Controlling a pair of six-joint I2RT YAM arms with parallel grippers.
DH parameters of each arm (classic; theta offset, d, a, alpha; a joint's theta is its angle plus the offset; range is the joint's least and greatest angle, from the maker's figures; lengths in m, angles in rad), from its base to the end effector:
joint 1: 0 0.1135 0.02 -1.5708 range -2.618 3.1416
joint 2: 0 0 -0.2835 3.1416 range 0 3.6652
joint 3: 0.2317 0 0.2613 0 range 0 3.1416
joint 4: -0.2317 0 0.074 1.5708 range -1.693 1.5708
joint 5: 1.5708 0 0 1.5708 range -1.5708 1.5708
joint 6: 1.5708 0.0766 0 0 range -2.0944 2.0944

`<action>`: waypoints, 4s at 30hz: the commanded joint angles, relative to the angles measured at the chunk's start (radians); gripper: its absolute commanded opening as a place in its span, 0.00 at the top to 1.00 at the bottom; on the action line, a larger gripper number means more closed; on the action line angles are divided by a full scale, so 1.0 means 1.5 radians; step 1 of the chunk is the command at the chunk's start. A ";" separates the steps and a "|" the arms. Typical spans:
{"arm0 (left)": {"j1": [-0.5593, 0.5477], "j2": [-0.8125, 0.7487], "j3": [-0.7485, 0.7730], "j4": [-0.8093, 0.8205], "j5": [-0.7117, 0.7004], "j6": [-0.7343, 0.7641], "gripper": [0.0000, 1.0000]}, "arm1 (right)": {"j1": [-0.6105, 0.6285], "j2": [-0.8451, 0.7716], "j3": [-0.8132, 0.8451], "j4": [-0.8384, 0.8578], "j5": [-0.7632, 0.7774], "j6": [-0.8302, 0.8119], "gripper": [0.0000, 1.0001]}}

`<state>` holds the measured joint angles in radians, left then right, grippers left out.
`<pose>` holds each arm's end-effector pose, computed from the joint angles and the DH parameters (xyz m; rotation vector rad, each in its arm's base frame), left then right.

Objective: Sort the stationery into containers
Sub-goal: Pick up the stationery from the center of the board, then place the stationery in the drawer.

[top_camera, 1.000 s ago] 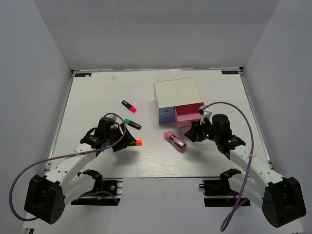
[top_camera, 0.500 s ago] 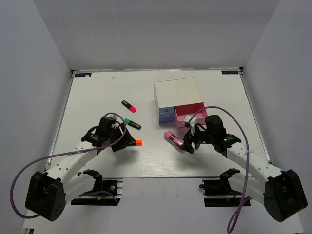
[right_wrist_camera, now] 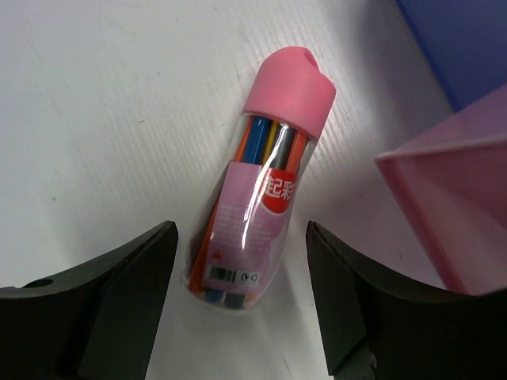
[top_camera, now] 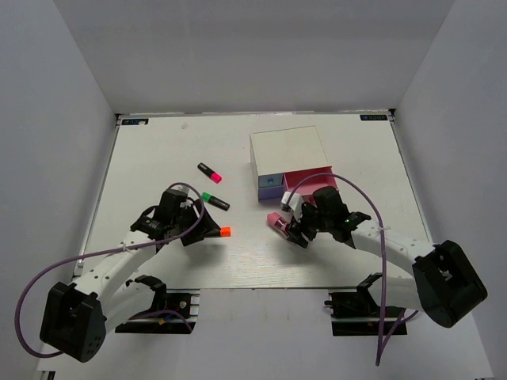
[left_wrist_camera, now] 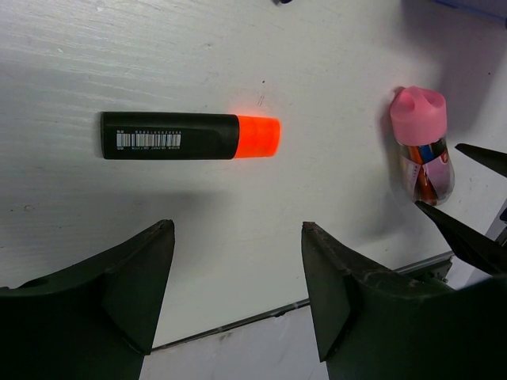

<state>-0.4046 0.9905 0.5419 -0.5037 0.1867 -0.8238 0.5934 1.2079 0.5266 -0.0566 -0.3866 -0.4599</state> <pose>0.1840 -0.0943 0.1727 -0.4749 2.6146 -0.6923 0.2010 0.1704 0.1675 -1.3208 1.8777 0.5142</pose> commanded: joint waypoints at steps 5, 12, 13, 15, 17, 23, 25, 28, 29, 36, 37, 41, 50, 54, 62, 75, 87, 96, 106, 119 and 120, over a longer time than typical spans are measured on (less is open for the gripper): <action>-0.003 -0.025 0.015 -0.018 -0.020 -0.010 0.25 | 0.046 0.044 0.007 0.073 0.072 -0.029 0.28; -0.003 -0.025 0.015 -0.018 -0.020 -0.010 0.25 | 0.072 0.040 -0.020 0.055 0.062 -0.053 0.38; -0.003 -0.025 0.015 -0.018 -0.020 -0.010 0.25 | 0.074 0.034 -0.028 0.055 0.060 -0.060 0.44; -0.003 -0.025 0.015 -0.018 -0.020 -0.010 0.25 | 0.078 0.026 -0.030 0.044 0.047 -0.074 0.57; -0.003 -0.025 0.015 -0.018 -0.020 -0.010 0.25 | 0.080 0.017 -0.032 0.017 0.032 -0.094 0.68; -0.003 -0.019 0.021 -0.004 -0.014 -0.004 0.25 | 0.085 -0.041 -0.007 -0.096 -0.095 -0.191 0.82; -0.003 -0.025 0.021 0.014 -0.008 -0.004 0.25 | 0.082 -0.081 -0.001 -0.105 -0.148 -0.202 0.86; -0.003 -0.031 0.021 0.022 0.006 0.002 0.25 | 0.085 -0.106 0.023 -0.122 -0.183 -0.226 0.87; -0.003 -0.031 0.021 0.022 0.006 0.002 0.25 | 0.084 -0.111 0.045 -0.123 -0.188 -0.224 0.87; -0.003 -0.038 0.015 0.022 0.006 0.002 0.25 | 0.081 -0.129 0.162 -0.101 -0.212 -0.192 0.90; -0.003 -0.044 0.015 0.022 0.006 0.002 0.25 | 0.079 -0.124 0.175 -0.102 -0.208 -0.188 0.90; -0.003 -0.044 0.015 0.022 0.006 0.002 0.25 | 0.071 -0.112 0.234 -0.102 -0.149 -0.197 0.92; -0.003 -0.050 0.015 0.029 0.012 0.002 0.25 | 0.008 -0.113 0.283 -0.089 -0.051 -0.247 0.95; -0.003 -0.050 0.009 0.029 0.013 0.002 0.25 | -0.029 -0.111 0.278 -0.076 0.005 -0.279 0.96; -0.003 -0.050 0.009 0.035 0.013 0.002 0.25 | -0.106 -0.104 0.257 -0.075 0.052 -0.360 0.96; -0.003 -0.064 0.003 0.036 0.013 0.002 0.25 | -0.228 -0.034 0.330 -0.274 -0.137 -0.602 0.90; -0.003 -0.064 -0.004 0.042 0.013 0.002 0.25 | -0.255 0.024 0.375 -0.343 -0.188 -0.681 0.60; -0.003 -0.052 -0.004 0.042 0.013 0.002 0.25 | -0.258 0.010 0.361 -0.292 -0.199 -0.627 0.45; -0.003 -0.046 -0.004 0.048 0.013 0.002 0.25 | -0.258 0.000 0.355 -0.292 -0.217 -0.598 0.41; -0.003 -0.040 -0.004 0.048 0.013 0.002 0.25 | -0.258 0.000 0.353 -0.307 -0.218 -0.609 0.35; -0.003 -0.046 -0.004 0.048 0.013 0.002 0.25 | -0.258 -0.002 0.355 -0.303 -0.217 -0.598 0.36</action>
<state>-0.4046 0.9333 0.5377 -0.4408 0.1951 -0.8284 0.2096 1.2346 1.0397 -0.5224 -0.6819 -1.3682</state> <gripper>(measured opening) 0.752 0.644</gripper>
